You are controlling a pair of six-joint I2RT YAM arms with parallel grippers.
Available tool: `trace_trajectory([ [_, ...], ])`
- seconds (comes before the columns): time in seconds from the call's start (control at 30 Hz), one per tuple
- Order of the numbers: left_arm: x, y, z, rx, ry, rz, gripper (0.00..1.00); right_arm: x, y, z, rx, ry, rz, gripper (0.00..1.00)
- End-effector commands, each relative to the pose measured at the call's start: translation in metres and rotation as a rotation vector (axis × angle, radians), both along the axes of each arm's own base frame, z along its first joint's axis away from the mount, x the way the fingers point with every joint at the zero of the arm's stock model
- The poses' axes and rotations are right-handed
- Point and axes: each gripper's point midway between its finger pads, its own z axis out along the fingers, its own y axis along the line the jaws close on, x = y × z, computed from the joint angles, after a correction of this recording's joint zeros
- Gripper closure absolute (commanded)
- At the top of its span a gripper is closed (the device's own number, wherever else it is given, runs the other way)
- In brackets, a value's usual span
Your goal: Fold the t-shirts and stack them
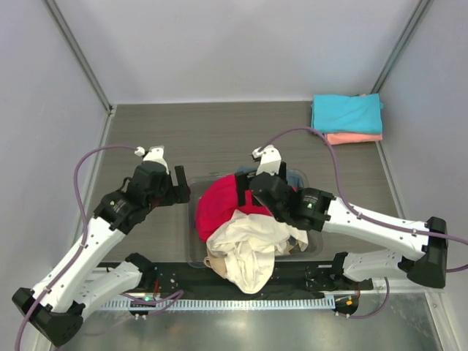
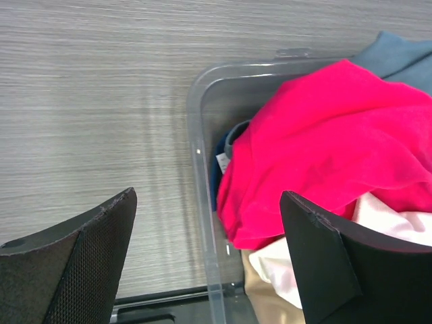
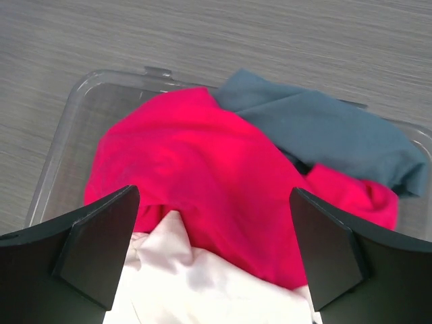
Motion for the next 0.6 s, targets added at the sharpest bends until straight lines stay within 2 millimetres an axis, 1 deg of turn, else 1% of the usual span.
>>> trace_trajectory([
  [0.0,0.007,0.016,0.008,0.042,-0.072,0.062,0.12,0.002,0.027,0.008,0.014,0.013,0.106,0.0],
  [0.03,0.006,0.018,0.01,0.041,-0.08,0.064,0.11,0.004,0.031,-0.001,-0.006,0.03,0.11,0.0],
  [0.1,0.002,0.022,0.014,0.049,-0.091,0.058,0.12,0.007,0.04,-0.006,-0.012,0.054,0.129,0.0],
  [0.13,-0.001,0.026,0.015,0.063,-0.092,0.059,0.12,0.008,0.047,-0.017,-0.036,0.075,0.138,0.0],
  [0.17,-0.005,0.031,0.015,0.079,-0.086,0.066,0.12,0.009,0.052,-0.017,-0.037,0.081,0.149,0.0],
  [0.23,-0.011,0.038,0.017,0.092,-0.1,0.071,0.12,0.01,0.059,-0.026,-0.056,0.102,0.166,0.0],
  [0.27,-0.014,0.04,0.015,0.092,-0.102,0.072,0.12,0.012,0.063,-0.033,-0.073,0.113,0.169,0.0],
  [0.3,-0.015,0.041,0.014,0.088,-0.109,0.077,0.12,0.012,0.066,-0.039,-0.085,0.127,0.179,0.0],
  [0.37,-0.016,0.04,0.02,0.048,-0.15,0.073,0.12,0.019,0.072,-0.054,-0.114,0.157,0.179,0.0],
  [0.43,-0.017,0.04,0.021,0.038,-0.165,0.072,0.12,0.022,0.077,-0.062,-0.13,0.175,0.193,0.0],
  [0.47,-0.017,0.041,0.022,0.035,-0.176,0.075,0.11,0.025,0.08,-0.072,-0.149,0.19,0.19,0.0],
  [0.57,-0.017,0.042,0.021,0.042,-0.174,0.079,0.1,0.027,0.082,-0.085,-0.167,0.218,0.192,0.0],
])
